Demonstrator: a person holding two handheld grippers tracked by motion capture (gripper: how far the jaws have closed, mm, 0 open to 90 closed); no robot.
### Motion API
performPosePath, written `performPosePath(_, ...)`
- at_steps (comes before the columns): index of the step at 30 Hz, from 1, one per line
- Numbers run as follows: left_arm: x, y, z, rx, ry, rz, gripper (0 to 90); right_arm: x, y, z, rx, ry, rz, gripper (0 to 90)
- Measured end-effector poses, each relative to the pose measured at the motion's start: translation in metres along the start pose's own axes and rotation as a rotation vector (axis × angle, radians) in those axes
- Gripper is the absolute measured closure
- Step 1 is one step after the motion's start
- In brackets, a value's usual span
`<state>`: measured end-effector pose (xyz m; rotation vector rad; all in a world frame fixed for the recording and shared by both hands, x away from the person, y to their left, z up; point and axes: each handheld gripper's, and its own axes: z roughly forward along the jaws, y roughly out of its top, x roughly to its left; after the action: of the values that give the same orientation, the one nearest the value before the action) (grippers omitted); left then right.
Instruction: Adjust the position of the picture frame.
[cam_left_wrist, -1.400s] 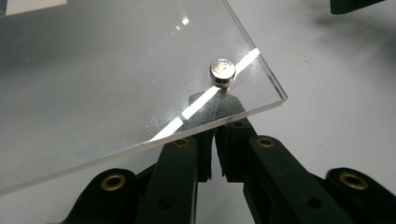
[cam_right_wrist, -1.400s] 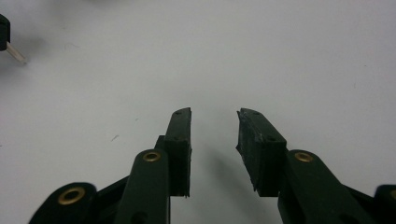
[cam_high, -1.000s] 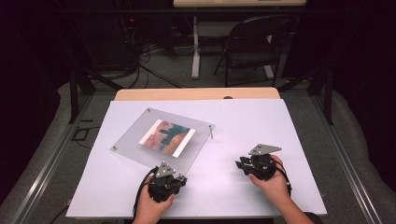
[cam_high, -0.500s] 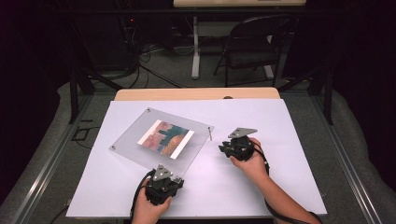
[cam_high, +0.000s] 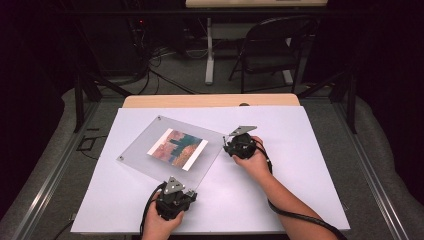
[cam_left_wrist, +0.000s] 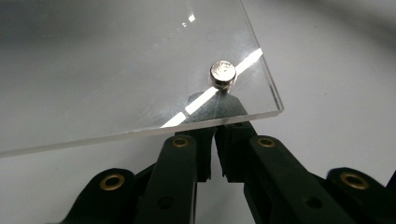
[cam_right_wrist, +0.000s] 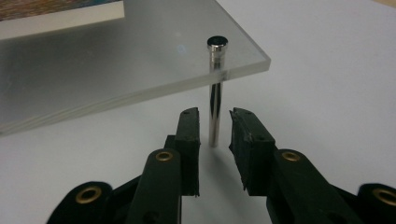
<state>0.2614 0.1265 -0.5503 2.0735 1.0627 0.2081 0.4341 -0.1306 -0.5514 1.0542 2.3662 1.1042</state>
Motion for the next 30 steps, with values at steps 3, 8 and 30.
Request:
performPosePath(3,0.000,0.000,0.000,0.000,0.000,-0.001,84.9,-0.001,0.003,0.006,0.006,0.003,0.018,73.6)
performPosePath(8,0.000,0.000,0.000,0.000,-0.002,-0.004,84.9,0.002,0.006,0.013,0.018,-0.002,0.032,79.2)
performPosePath(30,0.015,0.010,-0.009,-0.031,-0.003,-0.051,85.1,-0.006,-0.021,-0.040,0.041,-0.015,0.043,85.7)
